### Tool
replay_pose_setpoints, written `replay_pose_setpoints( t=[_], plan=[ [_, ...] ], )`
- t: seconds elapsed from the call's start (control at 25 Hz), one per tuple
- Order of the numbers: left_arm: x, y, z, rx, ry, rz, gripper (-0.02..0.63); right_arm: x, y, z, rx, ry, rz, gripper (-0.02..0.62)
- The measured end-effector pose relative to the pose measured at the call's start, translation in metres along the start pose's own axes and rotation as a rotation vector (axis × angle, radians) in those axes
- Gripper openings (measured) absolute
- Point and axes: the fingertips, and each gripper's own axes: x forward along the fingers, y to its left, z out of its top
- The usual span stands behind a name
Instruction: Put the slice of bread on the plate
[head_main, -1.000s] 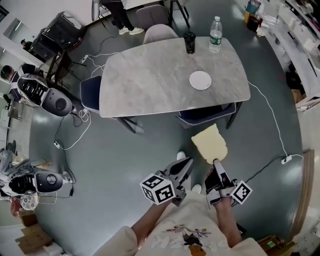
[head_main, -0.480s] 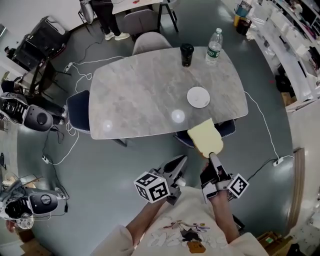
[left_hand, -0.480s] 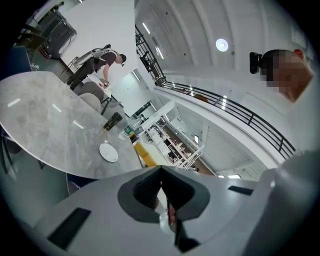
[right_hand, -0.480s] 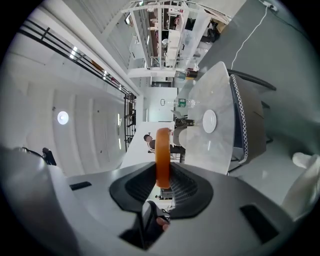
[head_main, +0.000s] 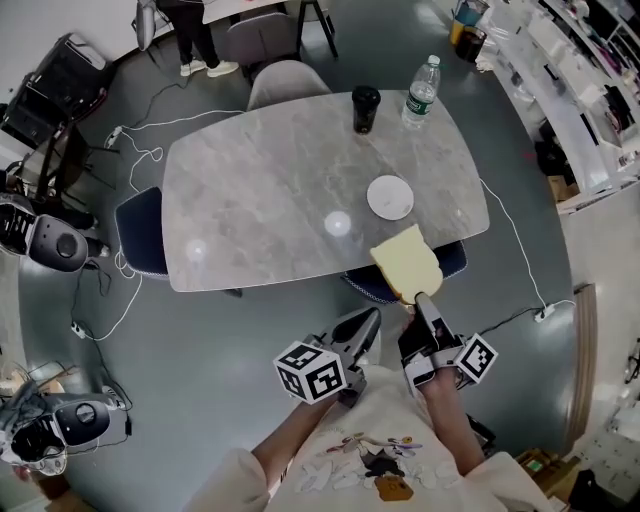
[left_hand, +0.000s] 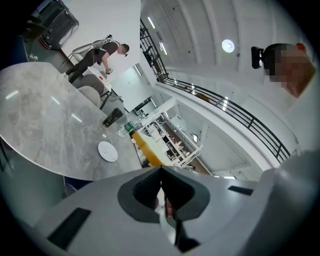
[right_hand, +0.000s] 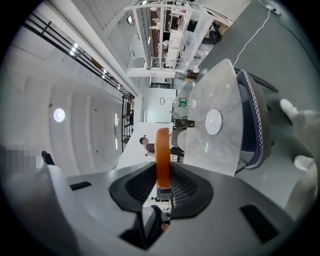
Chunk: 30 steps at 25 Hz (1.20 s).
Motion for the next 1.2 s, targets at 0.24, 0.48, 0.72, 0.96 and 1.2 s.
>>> replay_pose_setpoints(
  t=[0.24,0.48,0.72,0.96,1.2],
  plan=[
    [0.021,0.015,0.023,-0.007,-0.029,0.035,-0.003,0.026,0.0,0.011,0.003,0.029,-0.001,0.086],
    [0.053,0.031,0.05,0.0,-0.057,0.076,-0.003,0.059,-0.013,0.041,-0.014,0.077,-0.041,0.086],
    [0.098,0.073,0.051,0.024,-0.02,0.188,-0.003,0.089,-0.036,0.079,-0.003,0.122,-0.104,0.086],
    [0.147,0.095,0.05,0.054,-0.006,0.244,-0.003,0.111,-0.071,0.127,-0.14,0.204,-0.178,0.086],
    [0.177,0.134,0.062,0.069,0.007,0.327,-0.003,0.139,-0.12,0.152,-0.116,0.258,-0.241,0.086]
  ],
)
